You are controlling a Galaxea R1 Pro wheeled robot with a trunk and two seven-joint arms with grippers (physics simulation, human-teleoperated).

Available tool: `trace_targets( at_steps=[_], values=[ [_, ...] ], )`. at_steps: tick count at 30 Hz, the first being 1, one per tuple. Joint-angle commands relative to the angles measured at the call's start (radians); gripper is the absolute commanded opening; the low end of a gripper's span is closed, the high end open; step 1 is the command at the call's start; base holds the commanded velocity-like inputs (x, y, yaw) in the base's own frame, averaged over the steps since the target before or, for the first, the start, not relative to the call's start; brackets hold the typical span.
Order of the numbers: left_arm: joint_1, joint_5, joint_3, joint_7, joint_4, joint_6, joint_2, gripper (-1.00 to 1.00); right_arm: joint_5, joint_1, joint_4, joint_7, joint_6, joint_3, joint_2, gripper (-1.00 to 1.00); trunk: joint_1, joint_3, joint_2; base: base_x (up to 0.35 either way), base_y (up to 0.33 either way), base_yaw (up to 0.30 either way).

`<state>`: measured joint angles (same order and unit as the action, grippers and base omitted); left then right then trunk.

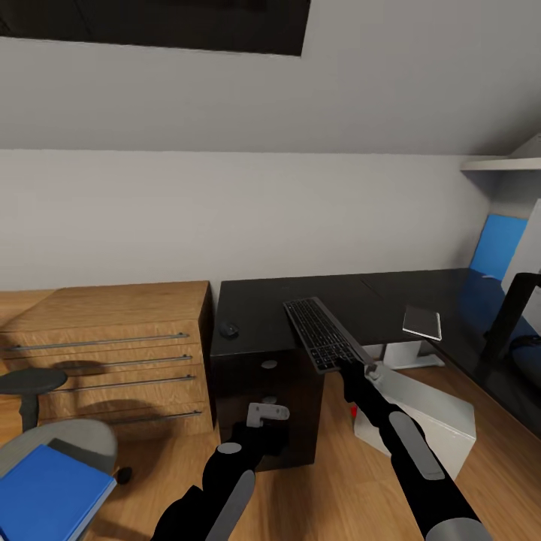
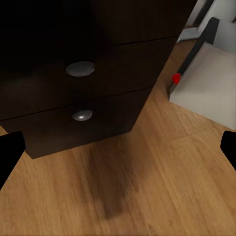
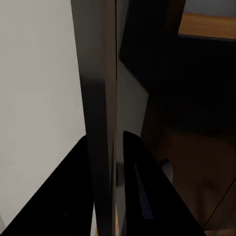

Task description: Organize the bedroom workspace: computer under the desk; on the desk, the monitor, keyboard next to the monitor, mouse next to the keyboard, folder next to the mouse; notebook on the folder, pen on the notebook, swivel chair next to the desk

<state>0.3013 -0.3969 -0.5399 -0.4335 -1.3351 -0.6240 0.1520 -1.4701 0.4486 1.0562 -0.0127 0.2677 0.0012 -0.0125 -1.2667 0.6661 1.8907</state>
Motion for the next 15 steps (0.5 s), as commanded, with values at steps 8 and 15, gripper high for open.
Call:
trace_targets(
  at_steps=[8, 15],
  values=[
    [0.001, -0.010, -0.002, -0.010, -0.001, -0.002, 0.000, 1.00, -0.007, 0.000, -0.001, -0.003, 0.002, 0.000, -0.001, -1.00, 0.000, 0.001, 0.000, 0.000, 0.000, 0.000],
    [0.001, -0.010, -0.002, -0.010, -0.001, -0.002, 0.000, 1.00, -0.007, 0.000, -0.002, -0.001, -0.002, 0.003, 0.001, -1.00, 0.000, 0.001, 0.000, 0.000, 0.000, 0.139]
  ],
)
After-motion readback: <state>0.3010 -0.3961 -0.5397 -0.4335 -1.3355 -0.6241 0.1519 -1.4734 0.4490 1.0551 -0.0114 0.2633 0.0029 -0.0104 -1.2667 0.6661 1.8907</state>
